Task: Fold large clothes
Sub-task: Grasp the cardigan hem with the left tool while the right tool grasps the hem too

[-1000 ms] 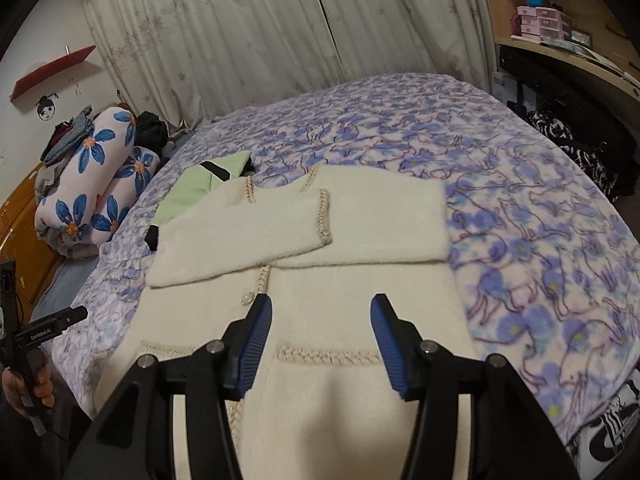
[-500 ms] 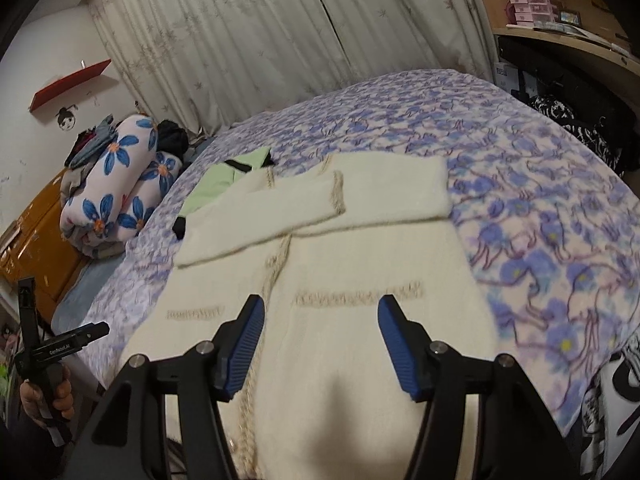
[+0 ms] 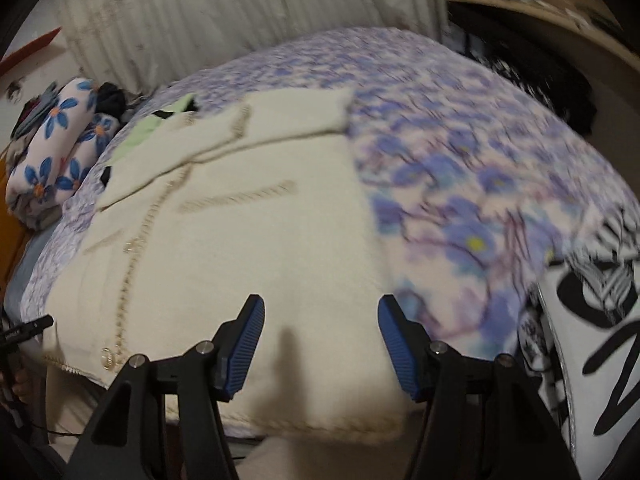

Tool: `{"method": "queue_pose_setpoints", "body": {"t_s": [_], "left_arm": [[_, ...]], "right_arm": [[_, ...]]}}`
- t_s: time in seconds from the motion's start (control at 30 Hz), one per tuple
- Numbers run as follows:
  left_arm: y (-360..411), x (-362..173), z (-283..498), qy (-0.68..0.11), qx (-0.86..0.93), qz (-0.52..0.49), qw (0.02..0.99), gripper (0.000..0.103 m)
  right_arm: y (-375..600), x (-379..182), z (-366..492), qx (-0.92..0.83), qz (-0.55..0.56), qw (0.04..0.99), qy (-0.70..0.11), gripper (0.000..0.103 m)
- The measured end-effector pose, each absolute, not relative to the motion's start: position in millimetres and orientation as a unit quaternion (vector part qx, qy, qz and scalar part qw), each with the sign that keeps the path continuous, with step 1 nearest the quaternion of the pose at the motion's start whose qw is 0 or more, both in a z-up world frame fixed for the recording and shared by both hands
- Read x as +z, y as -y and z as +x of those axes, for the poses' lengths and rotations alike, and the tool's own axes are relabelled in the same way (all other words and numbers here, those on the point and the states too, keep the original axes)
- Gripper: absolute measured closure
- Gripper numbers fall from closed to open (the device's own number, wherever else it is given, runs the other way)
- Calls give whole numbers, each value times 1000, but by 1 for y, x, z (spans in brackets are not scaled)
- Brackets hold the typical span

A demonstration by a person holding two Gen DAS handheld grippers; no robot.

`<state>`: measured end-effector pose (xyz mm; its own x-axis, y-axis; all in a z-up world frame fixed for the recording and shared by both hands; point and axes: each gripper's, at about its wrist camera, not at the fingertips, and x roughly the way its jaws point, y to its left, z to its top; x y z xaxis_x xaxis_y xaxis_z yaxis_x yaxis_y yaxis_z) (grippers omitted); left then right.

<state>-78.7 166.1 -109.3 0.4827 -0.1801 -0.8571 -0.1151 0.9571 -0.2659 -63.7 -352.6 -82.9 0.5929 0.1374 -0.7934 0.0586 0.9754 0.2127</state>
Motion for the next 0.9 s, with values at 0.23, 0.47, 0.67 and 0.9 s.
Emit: {"method": "queue_pose_setpoints", "body": {"t_s": [0.23,0.47,0.67,0.9], "left_arm": [[-169,-116,-73,-507,-31,-158,847,21],[-171,-116,-79,-497,-88,-211,837,21],[-171,-124,-77,-495,-109,-228,832,21],[-163,-130,-66,-507,-108,-219,826,21]], "right_arm": [[384,-106,-68,38,194,862,-467,44],[363,-110,-65,177,237,826,-480,44],[355,-123,-55,204,269,813,-475,44],[350,-129,-49,193,271,817,-471,53]]}}
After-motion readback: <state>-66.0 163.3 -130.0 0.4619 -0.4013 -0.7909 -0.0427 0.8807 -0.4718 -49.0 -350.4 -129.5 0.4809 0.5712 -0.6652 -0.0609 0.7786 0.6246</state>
